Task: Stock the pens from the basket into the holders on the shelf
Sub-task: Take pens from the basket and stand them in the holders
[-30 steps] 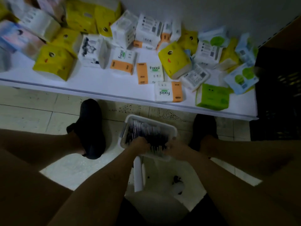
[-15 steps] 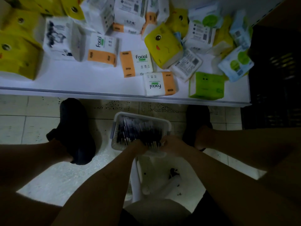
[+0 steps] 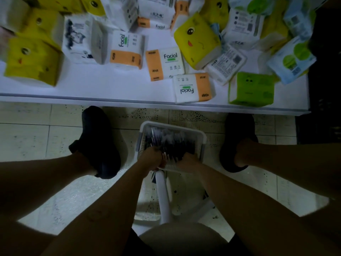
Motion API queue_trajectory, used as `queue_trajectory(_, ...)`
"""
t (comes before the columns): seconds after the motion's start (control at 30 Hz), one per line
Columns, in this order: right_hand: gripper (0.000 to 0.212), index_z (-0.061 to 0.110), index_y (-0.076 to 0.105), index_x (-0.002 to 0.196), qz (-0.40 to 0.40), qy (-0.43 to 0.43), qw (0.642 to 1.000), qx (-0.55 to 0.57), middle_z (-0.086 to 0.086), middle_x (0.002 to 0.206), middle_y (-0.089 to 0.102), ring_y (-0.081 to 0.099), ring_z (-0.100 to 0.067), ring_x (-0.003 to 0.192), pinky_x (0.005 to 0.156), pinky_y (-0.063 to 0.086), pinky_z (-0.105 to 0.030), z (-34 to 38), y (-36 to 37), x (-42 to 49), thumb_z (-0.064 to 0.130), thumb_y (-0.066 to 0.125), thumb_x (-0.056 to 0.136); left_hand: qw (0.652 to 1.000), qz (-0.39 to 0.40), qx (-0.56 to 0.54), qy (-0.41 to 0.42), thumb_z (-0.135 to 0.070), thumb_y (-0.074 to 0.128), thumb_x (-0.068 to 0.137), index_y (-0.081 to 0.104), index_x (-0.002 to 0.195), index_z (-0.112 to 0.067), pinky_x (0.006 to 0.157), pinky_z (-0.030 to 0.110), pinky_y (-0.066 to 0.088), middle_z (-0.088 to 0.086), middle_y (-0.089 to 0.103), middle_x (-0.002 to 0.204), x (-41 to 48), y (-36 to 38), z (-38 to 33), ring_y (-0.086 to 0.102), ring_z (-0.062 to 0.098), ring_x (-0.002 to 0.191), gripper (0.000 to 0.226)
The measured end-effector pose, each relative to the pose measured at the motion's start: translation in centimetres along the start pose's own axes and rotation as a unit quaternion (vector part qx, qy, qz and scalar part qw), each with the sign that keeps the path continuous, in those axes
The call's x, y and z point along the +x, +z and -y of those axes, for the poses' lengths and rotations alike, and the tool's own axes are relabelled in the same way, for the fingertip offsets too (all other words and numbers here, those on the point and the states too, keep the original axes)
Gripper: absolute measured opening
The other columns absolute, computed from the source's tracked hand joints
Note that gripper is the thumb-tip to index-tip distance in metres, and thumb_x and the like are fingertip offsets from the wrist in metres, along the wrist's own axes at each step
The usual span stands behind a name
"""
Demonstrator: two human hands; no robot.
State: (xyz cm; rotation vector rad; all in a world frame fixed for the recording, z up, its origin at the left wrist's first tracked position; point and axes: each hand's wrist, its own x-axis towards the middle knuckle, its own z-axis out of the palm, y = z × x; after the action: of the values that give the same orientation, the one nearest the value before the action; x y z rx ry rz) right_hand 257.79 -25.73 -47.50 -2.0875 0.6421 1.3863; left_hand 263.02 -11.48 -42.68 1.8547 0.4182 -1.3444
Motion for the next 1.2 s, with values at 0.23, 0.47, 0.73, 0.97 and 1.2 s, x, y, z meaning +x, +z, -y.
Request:
queue_trajectory(0.23,0.037,0.003,0.062,0.111,0.024,0.033,0.990,0.134,-0.014,0.106,0.061,0.058,-0.026,0.095,0.085,0.048,-0.035,0.3,-1.5,1.1,0.033,0.060,0.089,0.997,0.030,-0.057,-0.039,-0.006,0.040,0.097,0.053,0.109,-0.006,0.061,0.027,0.048,0.008,0.054,0.081,-0.1,0.7,0.1,0.052,0.018,0.068,0.017)
queue_trajectory(0.47,0.024,0.007,0.056,0.093,0.045,0.063,0.986,0.145,-0.010,0.085,0.053,0.052,-0.023,0.074,0.067,0.041,-0.031,1.0,-1.7,1.8,0.031,0.058,0.093,0.999,-0.040,-0.010,0.033,-0.024,0.038,0.103,0.049,0.119,-0.014,0.068,0.033,0.051,0.006,0.056,0.086,0.2,0.5,0.1,0.054,0.019,0.073,0.021)
queue_trajectory(0.73,0.036,-0.001,0.060,0.119,0.024,0.042,0.987,0.151,-0.005,0.075,0.053,0.050,-0.015,0.063,0.051,0.040,-0.021,0.2,-2.7,1.3,0.022,0.060,0.092,0.999,-0.030,-0.035,-0.004,0.001,0.040,0.093,0.052,0.114,-0.003,0.056,0.026,0.041,0.011,0.054,0.081,0.0,0.5,-0.4,0.049,0.017,0.067,0.024)
queue_trajectory(0.97,0.033,0.000,0.061,0.119,-0.080,0.015,0.995,0.063,-0.019,0.119,0.063,0.060,-0.033,0.112,0.090,0.048,-0.035,-0.6,-3.3,-0.1,0.013,0.056,0.089,0.994,-0.077,0.003,0.073,-0.021,0.034,0.104,0.052,0.113,-0.012,0.058,0.026,0.038,0.007,0.054,0.087,-0.3,1.0,-0.8,0.047,0.015,0.068,0.023)
queue_trajectory(1.2,0.027,-0.001,0.051,0.116,-0.113,-0.029,0.989,0.096,-0.018,0.113,0.062,0.062,-0.030,0.099,0.082,0.056,-0.038,0.0,-3.4,-3.0,0.006,0.053,0.090,0.993,-0.080,0.031,0.077,-0.003,0.039,0.097,0.057,0.100,0.005,0.069,0.035,0.046,0.021,0.057,0.093,-1.6,1.8,-2.0,0.051,0.024,0.076,0.020)
